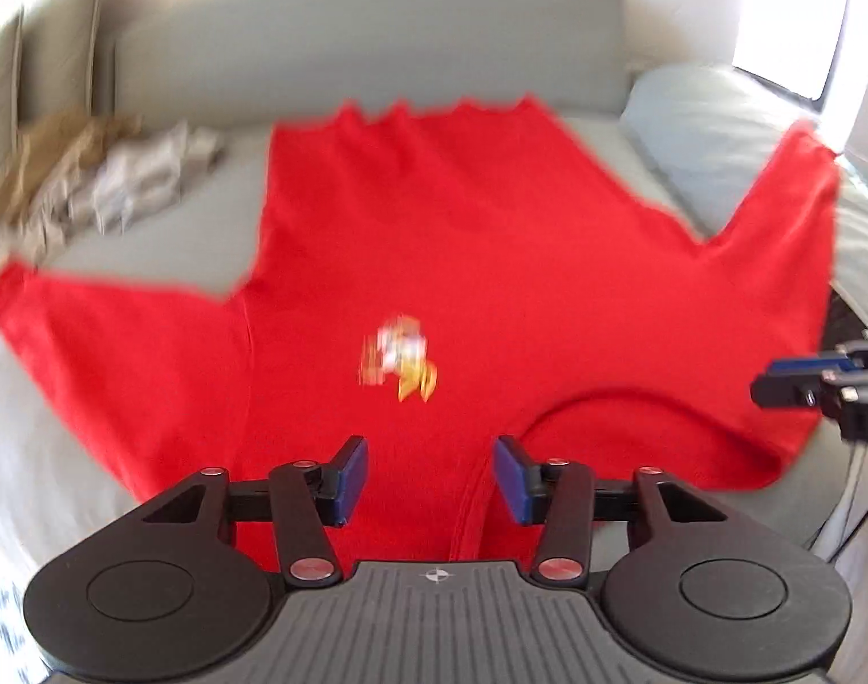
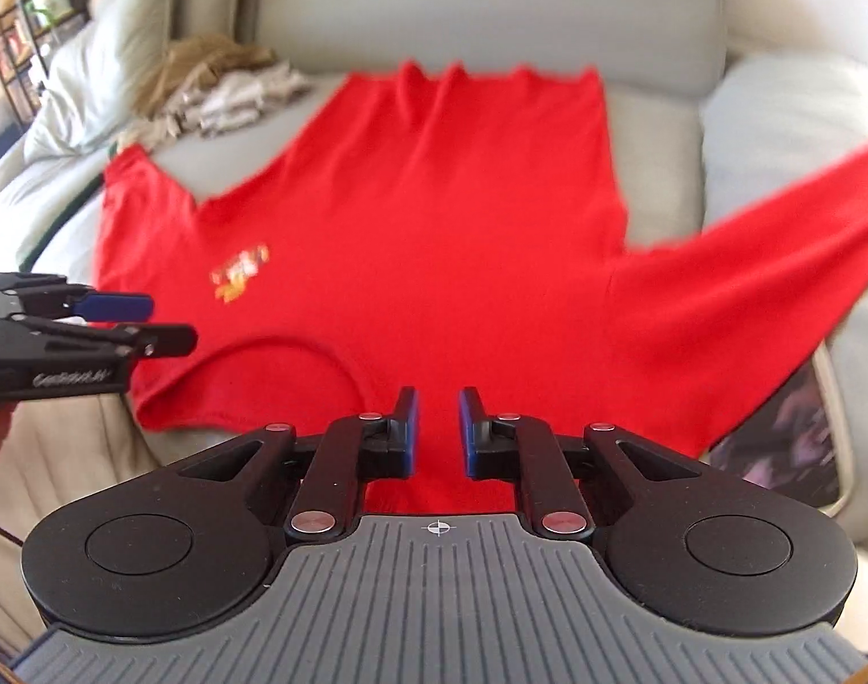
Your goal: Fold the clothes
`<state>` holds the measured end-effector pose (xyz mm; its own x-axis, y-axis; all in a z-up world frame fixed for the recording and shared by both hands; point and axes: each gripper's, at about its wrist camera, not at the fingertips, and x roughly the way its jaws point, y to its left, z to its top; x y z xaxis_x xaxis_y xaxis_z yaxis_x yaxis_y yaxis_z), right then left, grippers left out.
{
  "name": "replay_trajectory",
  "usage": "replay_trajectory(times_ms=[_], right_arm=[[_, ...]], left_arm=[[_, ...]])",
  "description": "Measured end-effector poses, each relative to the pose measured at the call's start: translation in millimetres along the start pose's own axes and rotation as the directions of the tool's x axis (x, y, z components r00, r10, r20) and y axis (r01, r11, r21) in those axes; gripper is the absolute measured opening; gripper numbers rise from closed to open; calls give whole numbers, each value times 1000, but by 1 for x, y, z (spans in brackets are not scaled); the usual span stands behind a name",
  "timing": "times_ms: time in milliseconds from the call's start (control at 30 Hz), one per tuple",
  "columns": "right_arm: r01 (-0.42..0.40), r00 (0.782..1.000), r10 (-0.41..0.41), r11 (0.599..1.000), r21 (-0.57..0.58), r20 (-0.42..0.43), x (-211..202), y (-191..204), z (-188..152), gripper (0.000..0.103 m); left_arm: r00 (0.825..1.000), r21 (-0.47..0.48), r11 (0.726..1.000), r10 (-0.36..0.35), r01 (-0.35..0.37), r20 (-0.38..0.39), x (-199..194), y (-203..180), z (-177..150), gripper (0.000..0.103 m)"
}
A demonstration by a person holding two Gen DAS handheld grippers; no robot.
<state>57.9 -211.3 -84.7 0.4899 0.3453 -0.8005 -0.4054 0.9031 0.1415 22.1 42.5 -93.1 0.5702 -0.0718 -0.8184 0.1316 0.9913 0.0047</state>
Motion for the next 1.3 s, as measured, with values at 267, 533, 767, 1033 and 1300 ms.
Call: replay_trajectory(times_ms=[267,533,767,1033,1300], right_arm=[[-47,991,52,998,43,-122,-17,-3,-21,19],[-95,975,60,983,160,213,-113,-26,71,63],[-164,943,102,971,175,315,-131,-43,151,82],[-128,980,79,955,268,185,25,-100,224,80],[-81,991,7,828,555,134,207,-201,263,54]], left_arm=[[984,35,990,-131,136,-125,-30,14,-13,42],[975,-120,980,-136,158,175,-106,71,61,60],[954,-172,969,-125,177,274,-90,97,140,67],[984,-211,974,-43,80,173,74,144,212,62],[981,-382,917,-48,118,187,203,205,264,61]])
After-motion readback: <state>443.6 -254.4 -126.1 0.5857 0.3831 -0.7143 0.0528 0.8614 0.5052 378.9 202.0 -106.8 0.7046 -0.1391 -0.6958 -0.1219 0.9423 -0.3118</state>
